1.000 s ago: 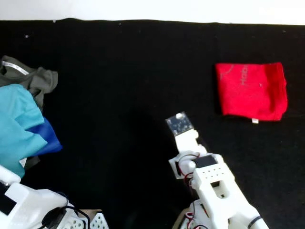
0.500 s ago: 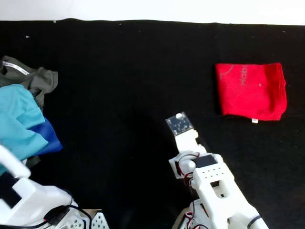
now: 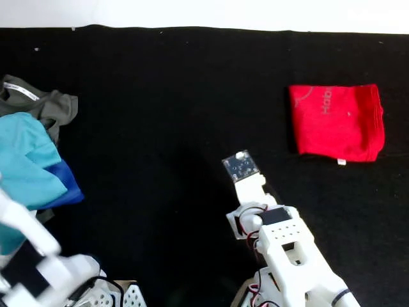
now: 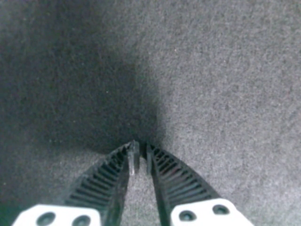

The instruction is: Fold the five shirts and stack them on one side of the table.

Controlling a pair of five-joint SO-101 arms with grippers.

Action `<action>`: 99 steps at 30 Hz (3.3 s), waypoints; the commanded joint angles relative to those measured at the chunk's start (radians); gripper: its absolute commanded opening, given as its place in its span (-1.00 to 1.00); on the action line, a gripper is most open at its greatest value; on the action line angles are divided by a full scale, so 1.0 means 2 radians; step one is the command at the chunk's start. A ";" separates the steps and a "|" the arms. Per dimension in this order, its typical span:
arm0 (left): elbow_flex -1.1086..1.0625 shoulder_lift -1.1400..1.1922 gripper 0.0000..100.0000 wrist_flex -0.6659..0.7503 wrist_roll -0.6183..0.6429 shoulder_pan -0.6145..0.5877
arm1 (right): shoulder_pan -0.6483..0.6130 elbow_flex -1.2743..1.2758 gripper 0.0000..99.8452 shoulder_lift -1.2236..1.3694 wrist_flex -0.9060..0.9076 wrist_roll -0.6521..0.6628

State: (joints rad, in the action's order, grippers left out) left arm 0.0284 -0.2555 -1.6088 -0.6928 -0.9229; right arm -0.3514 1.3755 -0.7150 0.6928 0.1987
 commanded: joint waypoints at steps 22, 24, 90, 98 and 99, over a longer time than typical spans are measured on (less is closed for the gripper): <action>0.037 -0.237 -0.98 0.123 0.216 0.356 | -0.007 0.003 -0.90 0.000 -0.030 -0.004; -0.030 -0.223 -0.98 0.123 0.215 0.353 | -0.007 0.003 -0.90 0.000 -0.030 -0.004; 0.508 0.577 -0.59 -0.008 0.198 0.499 | -0.007 0.003 -0.90 0.000 -0.030 -0.004; 0.577 0.649 -0.59 -0.008 0.198 0.472 | -0.007 0.003 -0.90 0.000 -0.030 -0.004; 0.585 0.653 -0.59 -0.008 0.197 0.466 | -0.007 0.003 -0.90 0.000 -0.030 -0.004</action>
State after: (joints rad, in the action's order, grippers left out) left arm 1.1254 1.0518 -1.6180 -0.3000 0.0468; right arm -0.3514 1.3802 -0.7150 0.6682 0.1987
